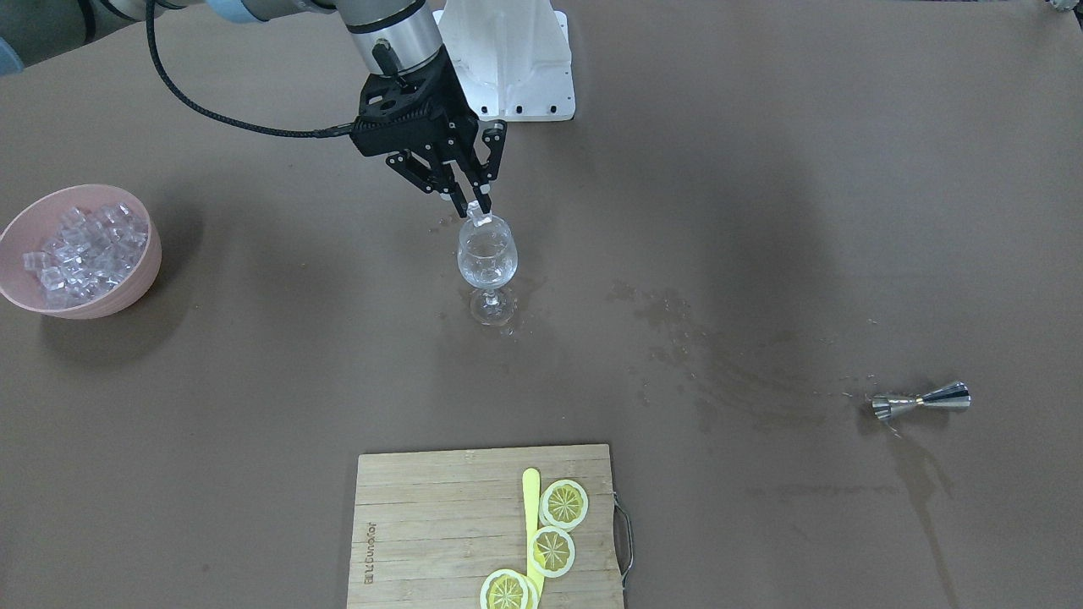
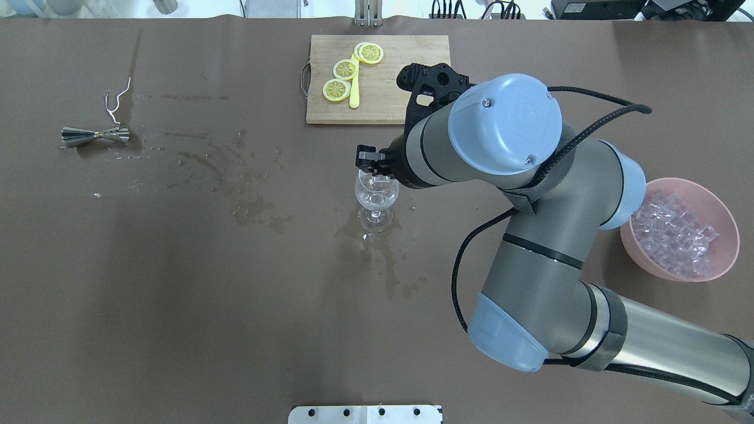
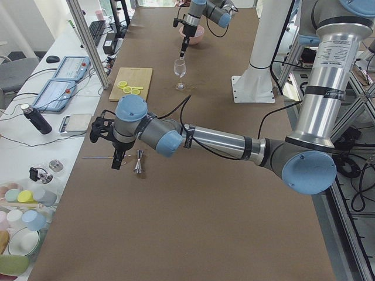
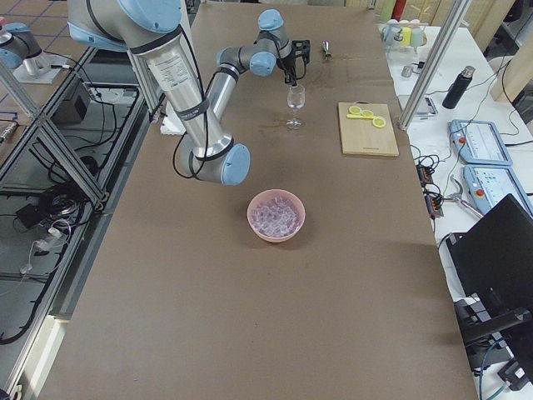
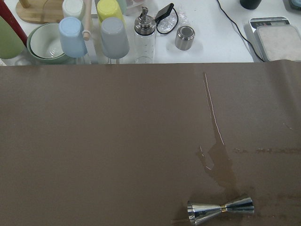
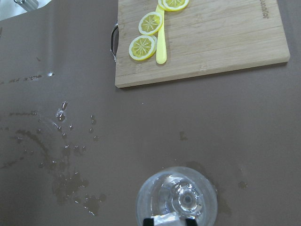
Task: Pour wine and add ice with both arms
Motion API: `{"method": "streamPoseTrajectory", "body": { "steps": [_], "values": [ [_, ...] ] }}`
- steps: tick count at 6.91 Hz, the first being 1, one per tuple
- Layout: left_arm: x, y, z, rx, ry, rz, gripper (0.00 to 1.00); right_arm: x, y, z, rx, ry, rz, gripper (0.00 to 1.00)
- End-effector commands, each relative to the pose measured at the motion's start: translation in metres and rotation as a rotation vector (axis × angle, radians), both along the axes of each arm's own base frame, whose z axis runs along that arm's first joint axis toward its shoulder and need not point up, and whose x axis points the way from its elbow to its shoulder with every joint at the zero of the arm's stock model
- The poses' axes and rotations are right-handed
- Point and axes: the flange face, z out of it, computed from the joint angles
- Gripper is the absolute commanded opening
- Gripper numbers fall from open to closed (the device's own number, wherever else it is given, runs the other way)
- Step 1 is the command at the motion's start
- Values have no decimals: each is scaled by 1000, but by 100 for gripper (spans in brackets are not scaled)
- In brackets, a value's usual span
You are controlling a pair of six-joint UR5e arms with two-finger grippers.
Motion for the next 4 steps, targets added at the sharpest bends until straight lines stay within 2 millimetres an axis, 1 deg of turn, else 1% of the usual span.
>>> {"method": "streamPoseTrajectory", "body": {
  "steps": [1, 2, 3, 4],
  "values": [
    [1, 1, 2, -2, -2, 0, 98, 1, -5, 1, 3, 5, 27, 0],
    [1, 1, 1, -1, 0, 2, 98, 1, -5, 1, -2, 4, 31, 39],
    [1, 1, 2, -2, -1, 1, 98, -1, -8, 4, -6, 12, 36, 94],
    [1, 1, 2, -2, -2, 0, 98, -1, -9, 4, -7, 13, 36, 100]
  ]
}}
